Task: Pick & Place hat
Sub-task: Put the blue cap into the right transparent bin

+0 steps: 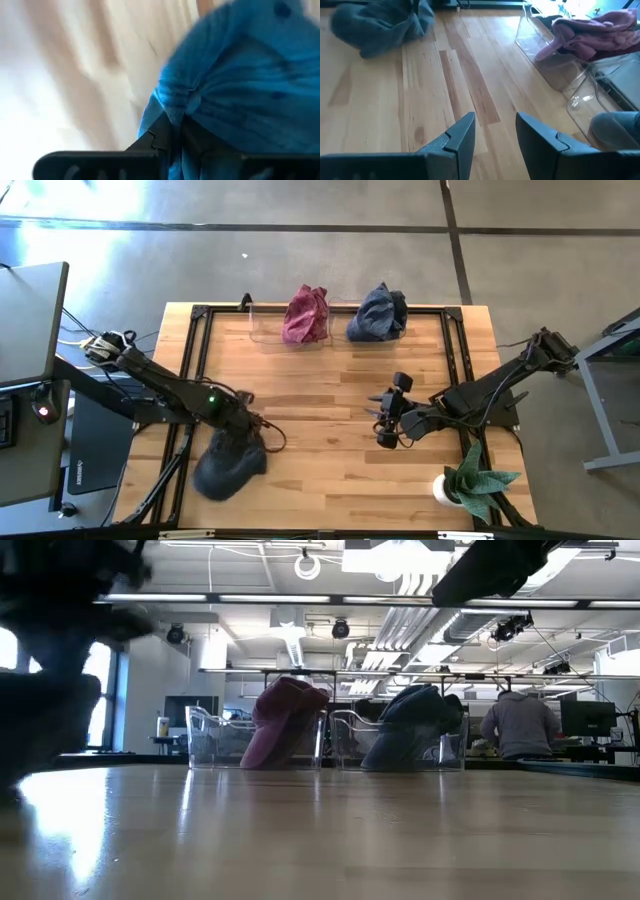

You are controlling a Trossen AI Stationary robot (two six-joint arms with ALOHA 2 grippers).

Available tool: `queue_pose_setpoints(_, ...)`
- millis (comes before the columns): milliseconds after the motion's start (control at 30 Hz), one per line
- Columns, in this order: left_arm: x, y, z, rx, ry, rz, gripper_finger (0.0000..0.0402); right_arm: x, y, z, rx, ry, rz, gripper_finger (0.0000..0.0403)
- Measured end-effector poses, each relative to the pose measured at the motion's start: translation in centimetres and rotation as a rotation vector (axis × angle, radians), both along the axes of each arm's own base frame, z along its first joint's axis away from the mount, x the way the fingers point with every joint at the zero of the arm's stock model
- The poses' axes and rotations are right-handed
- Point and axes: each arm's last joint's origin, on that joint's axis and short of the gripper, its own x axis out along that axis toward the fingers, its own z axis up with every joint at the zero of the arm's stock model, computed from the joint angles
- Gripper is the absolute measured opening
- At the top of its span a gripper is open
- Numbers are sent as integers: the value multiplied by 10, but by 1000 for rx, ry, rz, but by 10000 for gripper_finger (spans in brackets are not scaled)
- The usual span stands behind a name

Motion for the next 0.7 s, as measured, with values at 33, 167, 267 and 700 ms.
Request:
queue_pose_setpoints(33, 5, -1, 10, 41, -59, -16, 18, 0, 0, 1, -4, -5, 2, 138)
queue_pose_setpoints(167, 27, -1, 59, 311, -341, -48, 4, 2, 0, 2, -24, -25, -4, 138)
queue_pose_setpoints(267, 39, 1, 91, 538, -557, 38, 6, 2, 0, 3, -39, -20, 5, 138)
queue_pose_setpoints(700, 87, -27, -19, 232, -717, -115, 4, 1, 2, 2, -8, -3, 48, 138)
